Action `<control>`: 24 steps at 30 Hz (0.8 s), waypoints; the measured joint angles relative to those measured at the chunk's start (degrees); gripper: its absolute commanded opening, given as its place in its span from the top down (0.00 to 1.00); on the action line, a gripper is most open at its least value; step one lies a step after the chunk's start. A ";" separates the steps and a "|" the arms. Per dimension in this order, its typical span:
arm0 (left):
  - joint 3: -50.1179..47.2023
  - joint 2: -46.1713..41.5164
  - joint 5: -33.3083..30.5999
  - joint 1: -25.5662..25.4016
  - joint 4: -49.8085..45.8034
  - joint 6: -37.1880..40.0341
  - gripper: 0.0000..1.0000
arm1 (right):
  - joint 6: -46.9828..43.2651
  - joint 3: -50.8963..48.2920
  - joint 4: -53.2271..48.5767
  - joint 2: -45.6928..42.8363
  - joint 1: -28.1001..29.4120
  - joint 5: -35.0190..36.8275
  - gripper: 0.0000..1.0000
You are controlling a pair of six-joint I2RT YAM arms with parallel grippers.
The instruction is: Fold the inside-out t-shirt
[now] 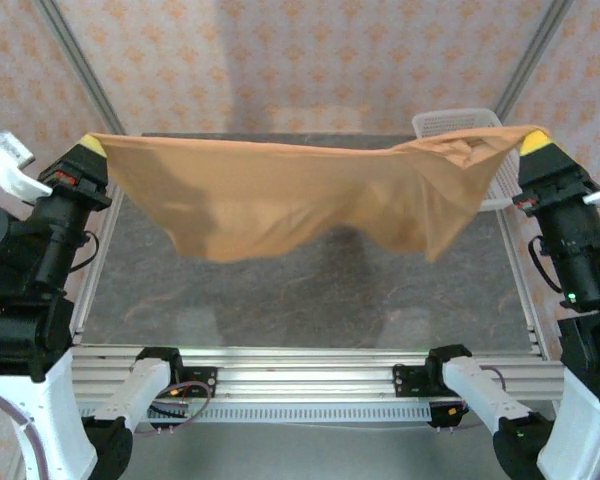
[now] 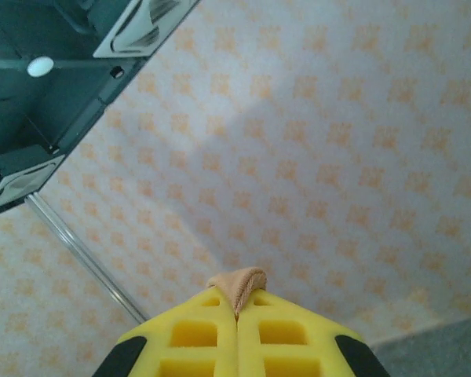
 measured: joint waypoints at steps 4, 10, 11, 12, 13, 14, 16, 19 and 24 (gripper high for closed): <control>-1.31 1.64 -0.02 0.00 0.37 0.44 1.00 | -1.25 -0.72 0.28 2.34 0.00 1.68 1.00; -8.94 12.59 1.29 0.00 5.11 0.35 1.00 | -2.45 -4.94 3.65 13.57 0.00 3.19 1.00; -10.45 14.99 1.68 0.00 6.43 0.22 1.00 | -2.60 -5.79 4.66 16.33 0.02 3.32 1.00; -11.82 17.64 1.95 0.00 7.82 0.13 1.00 | -2.62 -6.29 5.46 18.80 0.00 3.48 1.00; -13.14 21.31 2.19 0.00 9.31 0.11 1.00 | -2.62 -6.49 6.51 21.88 0.02 3.50 1.00; -13.90 25.38 2.38 0.00 10.54 -0.02 1.00 | -2.60 -6.38 7.76 25.75 0.00 3.48 1.00; -13.60 33.83 2.84 0.00 12.22 -0.04 1.00 | -2.34 -4.59 8.76 34.25 0.00 3.26 0.98; -8.74 48.37 3.96 0.00 13.18 -0.04 0.68 | -1.07 6.93 6.93 52.26 -0.02 1.49 0.47; 3.58 67.78 2.95 0.00 11.76 0.42 0.18 | 1.07 47.32 -5.68 86.49 -0.11 -2.21 0.24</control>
